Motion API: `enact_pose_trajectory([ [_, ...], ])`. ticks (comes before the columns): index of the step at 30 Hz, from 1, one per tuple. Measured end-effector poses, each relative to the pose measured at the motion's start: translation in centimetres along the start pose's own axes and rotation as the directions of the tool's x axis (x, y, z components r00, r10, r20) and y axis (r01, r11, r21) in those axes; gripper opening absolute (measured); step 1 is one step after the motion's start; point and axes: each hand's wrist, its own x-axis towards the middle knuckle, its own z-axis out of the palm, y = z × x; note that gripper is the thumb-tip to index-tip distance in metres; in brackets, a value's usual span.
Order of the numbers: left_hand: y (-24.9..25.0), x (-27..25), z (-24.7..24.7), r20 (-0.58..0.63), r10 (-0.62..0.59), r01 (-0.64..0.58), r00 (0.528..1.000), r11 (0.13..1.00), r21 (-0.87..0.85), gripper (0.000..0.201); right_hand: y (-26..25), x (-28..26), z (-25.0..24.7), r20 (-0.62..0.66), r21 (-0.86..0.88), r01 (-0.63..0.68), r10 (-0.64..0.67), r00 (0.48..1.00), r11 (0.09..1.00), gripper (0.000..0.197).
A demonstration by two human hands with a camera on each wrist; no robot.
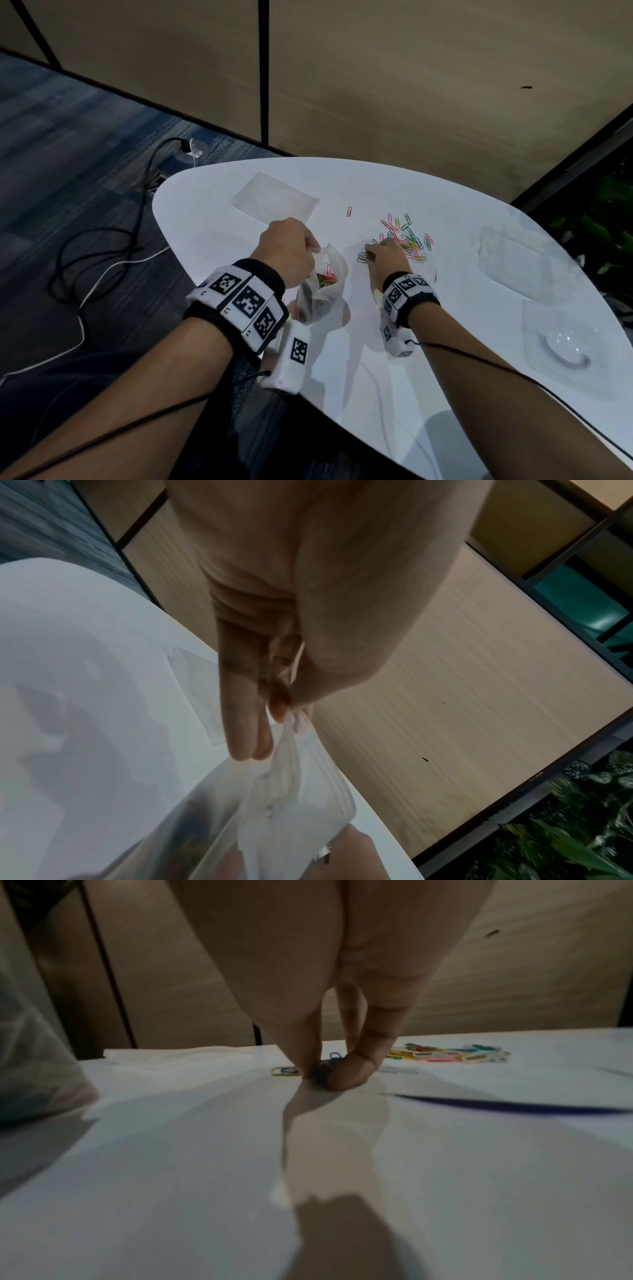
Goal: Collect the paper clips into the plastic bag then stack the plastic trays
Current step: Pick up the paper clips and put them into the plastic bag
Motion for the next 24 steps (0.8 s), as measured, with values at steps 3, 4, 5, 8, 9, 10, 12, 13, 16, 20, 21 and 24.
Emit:
enact_pose_trajectory([
  [3, 0.0, -0.1, 0.0, -0.001, 0.005, -0.005, 1.000, 1.000, 0.013, 0.024, 0.0, -0.1, -0.3, -0.038, 0.014, -0.001, 0.002, 0.999, 1.000, 0.022],
  [4, 0.1, -0.1, 0.1, -0.001, 0.007, -0.007, 1.000, 1.000, 0.015, 0.024, 0.2, -0.2, -0.5, -0.049, 0.021, -0.010, 0.011, 0.999, 1.000, 0.021],
  [5, 0.1, -0.1, 0.0, 0.000, 0.008, -0.008, 1.000, 1.000, 0.015, 0.024, 0.4, -0.2, -0.7, -0.041, 0.042, -0.032, 0.034, 0.999, 0.999, 0.020],
  [8, 0.3, -0.1, 0.1, 0.002, 0.009, -0.009, 1.000, 1.000, 0.021, 0.024, 1.6, -0.5, -1.9, -0.036, 0.238, -0.180, 0.194, 0.980, 0.954, 0.012],
  [9, 0.3, -0.1, 0.1, 0.003, 0.008, -0.008, 1.000, 1.000, 0.023, 0.025, 2.2, -0.7, -2.3, -0.007, 0.322, -0.248, 0.264, 0.965, 0.914, 0.011],
  [10, 0.4, -0.1, 0.1, 0.004, 0.007, -0.007, 1.000, 1.000, 0.023, 0.025, 2.7, -0.9, -2.7, 0.036, 0.415, -0.315, 0.331, 0.943, 0.853, 0.010],
  [12, 0.5, 0.0, 0.2, 0.006, 0.007, -0.007, 1.000, 1.000, 0.025, 0.024, 3.3, -1.2, -3.8, 0.154, 0.687, -0.397, 0.412, 0.898, 0.608, 0.015],
  [13, 0.6, 0.0, 0.3, 0.005, 0.004, -0.004, 1.000, 1.000, 0.026, 0.024, 3.3, -1.4, -4.4, 0.225, 0.831, -0.391, 0.403, 0.887, 0.395, 0.019],
  [16, 0.7, 0.1, 0.5, 0.002, -0.006, 0.006, 1.000, 1.000, 0.009, 0.023, 1.8, -2.9, -7.0, 0.320, 0.947, -0.313, 0.217, 0.922, -0.068, 0.019],
  [20, 1.0, 0.1, 0.9, 0.006, -0.003, 0.003, 1.000, 1.000, -0.009, 0.025, -2.4, -5.8, -9.6, 0.365, 0.926, -0.371, -0.090, 0.927, -0.070, 0.016],
  [21, 1.0, 0.1, 0.9, 0.005, -0.003, 0.003, 1.000, 1.000, -0.009, 0.025, -3.5, -6.4, -9.6, 0.368, 0.928, -0.373, -0.119, 0.922, -0.021, 0.015],
  [24, 1.2, 0.0, 1.1, -0.004, 0.002, -0.002, 1.000, 1.000, -0.002, 0.025, -6.0, -7.5, -8.3, 0.301, 0.937, -0.278, -0.084, 0.950, 0.210, 0.013],
])
